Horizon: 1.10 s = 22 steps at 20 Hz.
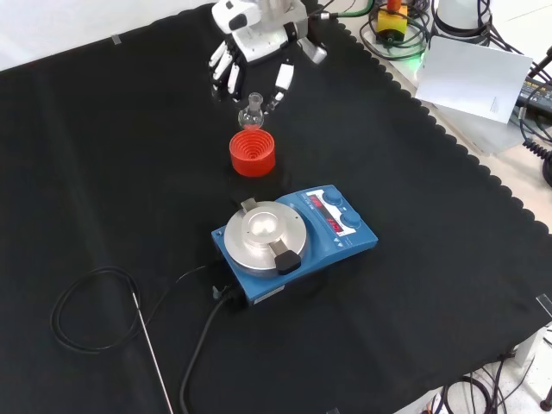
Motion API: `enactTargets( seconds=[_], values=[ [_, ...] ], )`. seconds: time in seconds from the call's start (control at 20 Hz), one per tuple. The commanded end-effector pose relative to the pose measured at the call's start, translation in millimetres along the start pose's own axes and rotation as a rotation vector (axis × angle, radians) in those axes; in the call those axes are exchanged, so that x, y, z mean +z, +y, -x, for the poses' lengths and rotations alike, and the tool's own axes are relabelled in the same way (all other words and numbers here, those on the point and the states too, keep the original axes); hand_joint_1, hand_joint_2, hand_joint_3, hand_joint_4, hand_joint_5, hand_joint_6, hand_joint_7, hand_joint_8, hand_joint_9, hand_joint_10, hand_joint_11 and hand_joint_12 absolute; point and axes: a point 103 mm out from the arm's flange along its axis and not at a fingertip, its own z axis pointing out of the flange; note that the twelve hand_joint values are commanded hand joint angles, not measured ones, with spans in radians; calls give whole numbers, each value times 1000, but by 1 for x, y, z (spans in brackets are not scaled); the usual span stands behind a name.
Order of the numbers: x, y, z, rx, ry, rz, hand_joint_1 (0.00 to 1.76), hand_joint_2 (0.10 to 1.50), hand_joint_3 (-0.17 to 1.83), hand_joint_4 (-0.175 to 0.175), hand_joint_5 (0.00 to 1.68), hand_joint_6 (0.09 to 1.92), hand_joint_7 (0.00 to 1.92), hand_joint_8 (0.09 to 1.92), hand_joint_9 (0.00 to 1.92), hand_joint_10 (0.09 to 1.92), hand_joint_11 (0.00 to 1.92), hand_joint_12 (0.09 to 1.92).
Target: Place the round-bottom flask on the heater.
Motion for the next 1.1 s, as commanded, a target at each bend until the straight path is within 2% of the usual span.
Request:
enactTargets(
  seconds=[0.05, 0.55, 1.1],
  values=[
    [-19, -8, -7, -4, -27, -5, 1100, 712, 643, 156, 1165, 857, 582, 693, 803, 557, 542, 1271],
    [-42, 7, -61, -80, -46, 5, 1102, 708, 651, 151, 1168, 856, 583, 694, 803, 557, 542, 1271],
    [-35, 26, -120, -171, -54, -39, 1104, 703, 659, 148, 1170, 855, 582, 695, 802, 558, 542, 1270]
  ],
)
